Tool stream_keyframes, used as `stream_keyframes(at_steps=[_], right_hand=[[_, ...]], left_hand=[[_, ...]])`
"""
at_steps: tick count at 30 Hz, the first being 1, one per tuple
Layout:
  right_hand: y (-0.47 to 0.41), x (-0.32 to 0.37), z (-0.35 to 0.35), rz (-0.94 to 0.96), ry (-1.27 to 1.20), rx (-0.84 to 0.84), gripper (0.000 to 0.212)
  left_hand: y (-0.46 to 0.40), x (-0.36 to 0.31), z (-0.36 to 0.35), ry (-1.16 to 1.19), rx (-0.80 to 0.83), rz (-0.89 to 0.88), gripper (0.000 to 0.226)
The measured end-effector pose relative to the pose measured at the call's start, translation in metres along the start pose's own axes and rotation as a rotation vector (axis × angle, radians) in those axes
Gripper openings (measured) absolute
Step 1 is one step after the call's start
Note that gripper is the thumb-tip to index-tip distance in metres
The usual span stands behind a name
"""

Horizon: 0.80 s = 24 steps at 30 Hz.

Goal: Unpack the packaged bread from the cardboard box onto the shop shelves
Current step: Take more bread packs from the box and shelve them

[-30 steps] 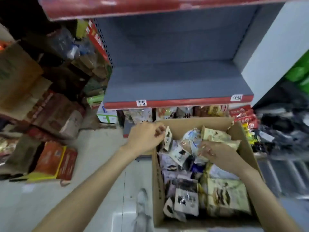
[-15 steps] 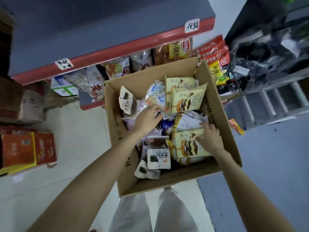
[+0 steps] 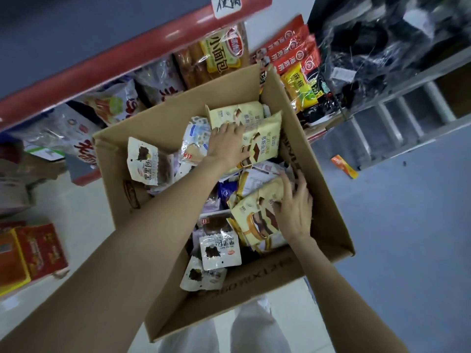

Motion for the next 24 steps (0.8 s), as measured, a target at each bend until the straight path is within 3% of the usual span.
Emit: stream_keyframes(at_steps=[3,7,9,14,16,19,24], right_hand=[[0.026,-0.010,0.010,-0.338,-0.135,-0.143,0.070],[0.066,-0.003,-0.005,-1.003,-0.857,-0.126,0.076],[0.068,0.009,-0.022,-1.161,-1.099,-0.054,0.072],[0.054,0.027,-0.032,-1.150,-0.971,0.086,0.080],[0.053,0.026,-0.031,-1.128,-0.946,0.116,0.081],[0.056,0.027,-0.031,-1.114,-0.939,0.150,0.091],[0.055,0.037,-0.031,-1.058,-0.926,0.183,0.096]], left_hand=[[0.003,0.000,-0.008,-0.096,-0.024,-0.003,0.065],[0.009,0.001,-0.008,-0.179,0.015,0.032,0.070],[0.016,0.006,-0.011,-0.107,0.076,0.055,0.073],[0.049,0.044,-0.027,0.333,0.198,0.225,0.074],[0.064,0.058,-0.034,0.420,0.212,0.288,0.070],[0.086,0.072,-0.042,0.549,0.216,0.367,0.082],[0.114,0.084,-0.047,0.579,0.151,0.412,0.076]])
Point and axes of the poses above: each hand's wrist, its own y-axis away from the middle knuckle, its own z-axis out of the back of the hand, x = y × z, the point moved 4 cm from there along -y, towards the middle knuckle, and after that the axes turned 1 degree about z, right-handed, at the moved point
